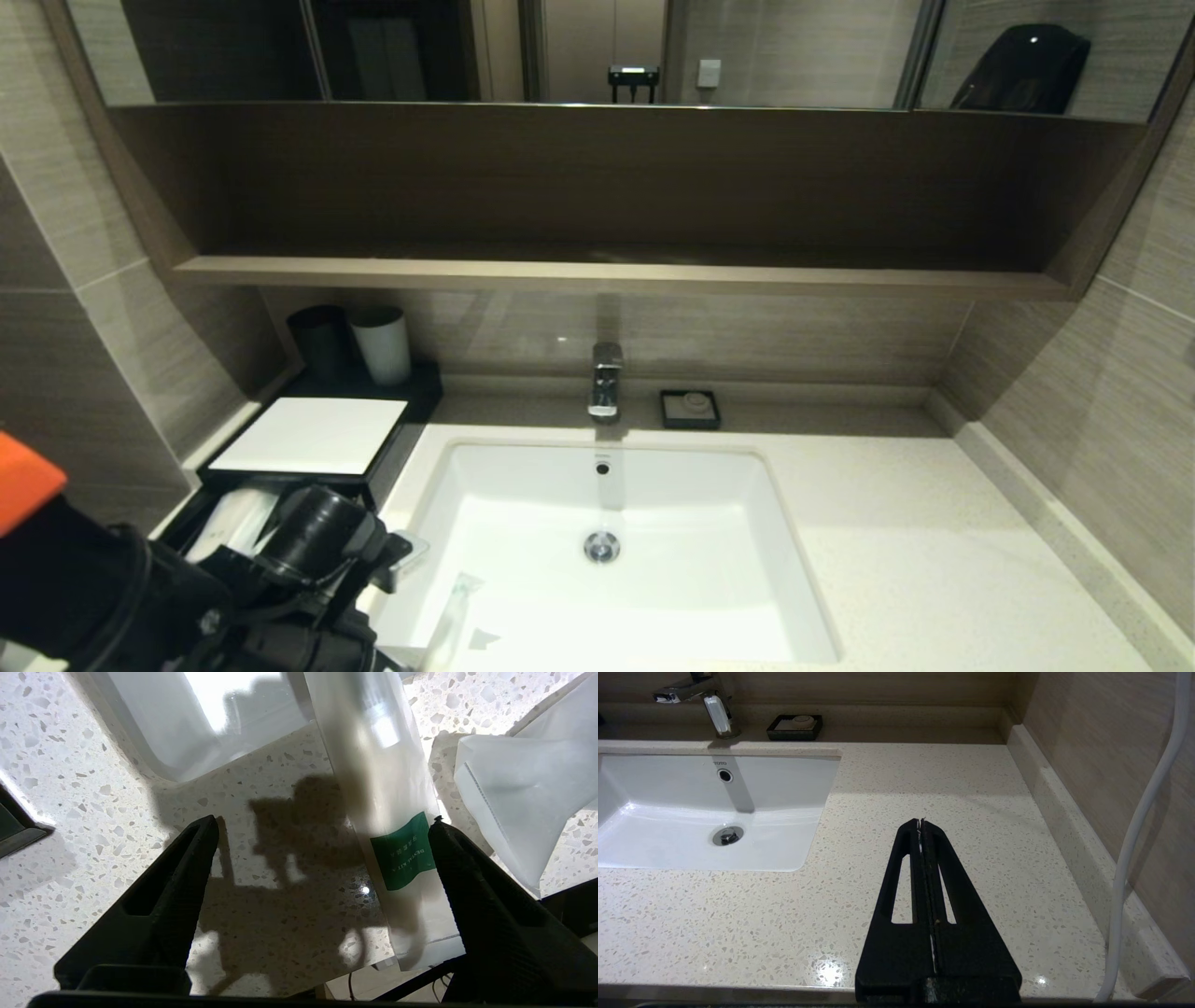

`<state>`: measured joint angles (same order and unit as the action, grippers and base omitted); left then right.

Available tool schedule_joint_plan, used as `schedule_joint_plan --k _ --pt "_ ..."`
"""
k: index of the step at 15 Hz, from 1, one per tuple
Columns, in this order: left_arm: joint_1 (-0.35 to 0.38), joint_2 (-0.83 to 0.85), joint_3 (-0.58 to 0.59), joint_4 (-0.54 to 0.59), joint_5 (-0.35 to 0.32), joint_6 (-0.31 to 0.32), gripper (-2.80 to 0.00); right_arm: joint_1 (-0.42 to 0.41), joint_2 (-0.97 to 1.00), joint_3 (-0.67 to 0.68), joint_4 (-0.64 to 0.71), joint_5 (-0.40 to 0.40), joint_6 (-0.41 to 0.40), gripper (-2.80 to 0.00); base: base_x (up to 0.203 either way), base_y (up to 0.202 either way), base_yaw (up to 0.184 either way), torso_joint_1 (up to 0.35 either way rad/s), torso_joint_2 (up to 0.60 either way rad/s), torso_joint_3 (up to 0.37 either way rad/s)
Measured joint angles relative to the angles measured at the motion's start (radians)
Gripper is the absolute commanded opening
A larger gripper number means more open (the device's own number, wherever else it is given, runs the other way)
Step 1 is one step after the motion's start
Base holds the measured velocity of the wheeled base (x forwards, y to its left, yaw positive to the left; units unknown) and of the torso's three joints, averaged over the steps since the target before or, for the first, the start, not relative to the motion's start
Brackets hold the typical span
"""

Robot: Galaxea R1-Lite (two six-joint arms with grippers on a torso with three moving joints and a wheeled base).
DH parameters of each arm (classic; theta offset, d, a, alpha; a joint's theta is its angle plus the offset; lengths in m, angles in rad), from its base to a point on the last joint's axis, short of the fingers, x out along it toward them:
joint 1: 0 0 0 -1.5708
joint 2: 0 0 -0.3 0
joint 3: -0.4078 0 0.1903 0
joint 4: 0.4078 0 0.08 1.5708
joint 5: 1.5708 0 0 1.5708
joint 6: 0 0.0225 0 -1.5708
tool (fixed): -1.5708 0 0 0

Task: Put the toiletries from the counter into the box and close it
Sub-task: Pick up the bathroom toiletry

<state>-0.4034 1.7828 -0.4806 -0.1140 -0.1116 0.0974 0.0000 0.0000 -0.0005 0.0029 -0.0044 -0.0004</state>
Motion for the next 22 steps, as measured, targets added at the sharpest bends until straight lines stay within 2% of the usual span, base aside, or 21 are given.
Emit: schedule_joint_plan --k 16,22 --pt "0.006 -0.001 0.008 0.0 0.014 0.033 0.0 0.0 0.0 0.0 0.0 0.0 0.0 -2.8 0.0 0.0 0.0 0.0 0.0 0.0" --pt "0.017 -0.004 0.016 0.001 0.014 0.066 0.0 0.0 0.0 0.0 0.0 -0.001 0.0 -2.8 0.0 0.0 0.0 0.0 0.0 0.0"
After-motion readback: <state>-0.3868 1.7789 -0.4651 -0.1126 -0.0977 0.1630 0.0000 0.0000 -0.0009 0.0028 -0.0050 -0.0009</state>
